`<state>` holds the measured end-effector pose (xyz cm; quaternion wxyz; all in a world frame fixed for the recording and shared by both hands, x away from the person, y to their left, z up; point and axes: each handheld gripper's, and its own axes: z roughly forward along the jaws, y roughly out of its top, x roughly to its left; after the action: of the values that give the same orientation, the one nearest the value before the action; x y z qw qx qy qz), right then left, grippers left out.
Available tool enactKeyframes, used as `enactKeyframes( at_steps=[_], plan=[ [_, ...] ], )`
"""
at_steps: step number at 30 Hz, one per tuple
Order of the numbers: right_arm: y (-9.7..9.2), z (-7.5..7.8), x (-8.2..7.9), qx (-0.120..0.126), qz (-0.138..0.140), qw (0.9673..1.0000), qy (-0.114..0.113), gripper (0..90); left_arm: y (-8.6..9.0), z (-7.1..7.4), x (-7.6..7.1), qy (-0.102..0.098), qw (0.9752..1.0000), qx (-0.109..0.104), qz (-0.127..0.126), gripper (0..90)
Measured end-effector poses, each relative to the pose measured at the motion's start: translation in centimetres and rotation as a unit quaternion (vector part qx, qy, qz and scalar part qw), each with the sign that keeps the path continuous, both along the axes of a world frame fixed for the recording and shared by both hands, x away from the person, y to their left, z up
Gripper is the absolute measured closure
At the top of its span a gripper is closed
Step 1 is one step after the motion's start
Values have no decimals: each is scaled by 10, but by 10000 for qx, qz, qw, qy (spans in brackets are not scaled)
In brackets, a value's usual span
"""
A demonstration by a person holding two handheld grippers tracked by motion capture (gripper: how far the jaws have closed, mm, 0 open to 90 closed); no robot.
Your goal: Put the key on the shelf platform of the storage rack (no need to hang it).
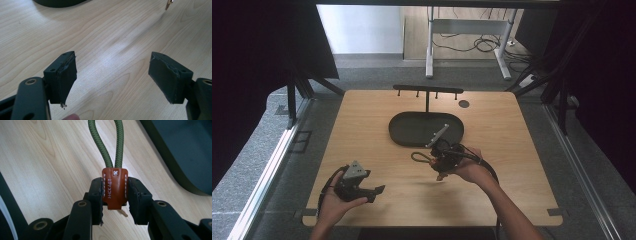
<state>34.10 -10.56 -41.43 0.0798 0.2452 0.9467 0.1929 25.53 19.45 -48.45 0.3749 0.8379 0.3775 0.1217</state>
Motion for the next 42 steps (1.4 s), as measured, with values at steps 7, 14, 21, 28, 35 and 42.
enactKeyframes(
  at_steps=[7, 14, 21, 28, 35, 42],
  plan=[
    [-5, 9, 2, -15, -39, 10000, -55, 671, 0, 0, 0, -3, 10000, 7, -5, 230],
    [-9, 16, 10, -65, -119, 9999, -76, 670, -1, -1, 0, 13, 10000, 5, -14, 230],
    [-13, 22, 17, -89, -217, 9997, -104, 671, 0, 0, 0, 4, 10000, 6, -12, 230],
    [-14, 23, 23, -141, -231, 9996, -107, 671, 0, -1, 1, 11, 10000, 19, -9, 230],
    [-16, 27, 29, -80, -297, 9994, -142, 671, 1, 0, 0, 12, 10000, 8, -5, 230],
    [-16, 30, 36, -83, -338, 9992, -173, 670, 0, -1, 0, 15, 10000, 12, -12, 230]
  ],
)
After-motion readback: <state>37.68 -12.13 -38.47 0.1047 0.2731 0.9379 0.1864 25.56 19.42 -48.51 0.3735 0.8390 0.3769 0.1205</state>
